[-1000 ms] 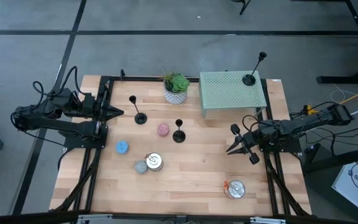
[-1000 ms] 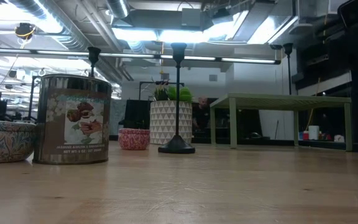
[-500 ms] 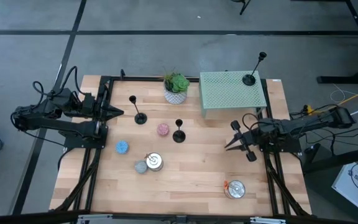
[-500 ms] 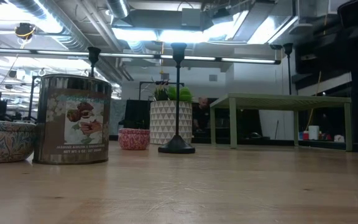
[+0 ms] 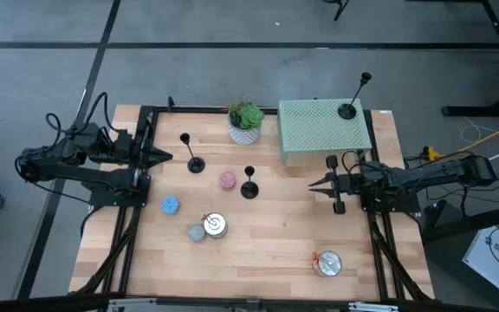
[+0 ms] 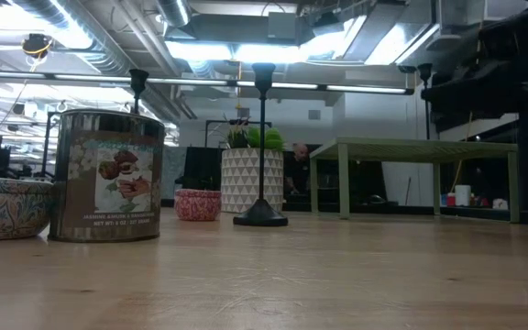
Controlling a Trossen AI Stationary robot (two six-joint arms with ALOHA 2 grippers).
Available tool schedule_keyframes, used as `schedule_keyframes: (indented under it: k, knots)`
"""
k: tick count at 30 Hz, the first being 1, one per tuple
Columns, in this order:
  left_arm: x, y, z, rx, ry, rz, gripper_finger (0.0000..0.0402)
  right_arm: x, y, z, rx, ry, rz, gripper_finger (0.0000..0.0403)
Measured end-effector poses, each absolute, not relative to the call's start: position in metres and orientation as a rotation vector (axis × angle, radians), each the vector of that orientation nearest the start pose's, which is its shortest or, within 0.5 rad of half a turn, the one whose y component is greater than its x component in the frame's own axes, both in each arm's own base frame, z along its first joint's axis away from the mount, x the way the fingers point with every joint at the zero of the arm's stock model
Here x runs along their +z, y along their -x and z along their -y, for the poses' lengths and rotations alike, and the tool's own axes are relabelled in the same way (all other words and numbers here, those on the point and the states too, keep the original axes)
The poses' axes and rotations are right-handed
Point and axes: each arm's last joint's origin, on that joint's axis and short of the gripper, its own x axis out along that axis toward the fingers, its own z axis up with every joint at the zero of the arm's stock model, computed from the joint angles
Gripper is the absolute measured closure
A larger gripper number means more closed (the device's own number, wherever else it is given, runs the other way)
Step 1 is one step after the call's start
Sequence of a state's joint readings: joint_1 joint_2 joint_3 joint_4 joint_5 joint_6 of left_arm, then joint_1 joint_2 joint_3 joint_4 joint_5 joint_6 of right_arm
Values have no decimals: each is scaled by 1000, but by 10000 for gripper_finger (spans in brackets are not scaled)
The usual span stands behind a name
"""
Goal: Pick & Place candle stick holders
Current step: Put the right black candle holder and aligned with other black candle holder on the shelf
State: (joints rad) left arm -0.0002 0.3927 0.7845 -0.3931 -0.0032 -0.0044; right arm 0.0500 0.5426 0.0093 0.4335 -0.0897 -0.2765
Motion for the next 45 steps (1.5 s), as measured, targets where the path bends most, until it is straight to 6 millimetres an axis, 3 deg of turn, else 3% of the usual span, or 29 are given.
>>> schedule_keyframes:
  k: [16,36,45]
  knots:
    - [353,-76,0,3,4,-1,391,145,-129,14,-1,280,-228,348]
    - [356,-76,0,3,13,23,389,142,-127,17,-7,258,-266,348]
    - [356,-76,0,2,13,24,389,140,-120,22,-236,234,-332,349]
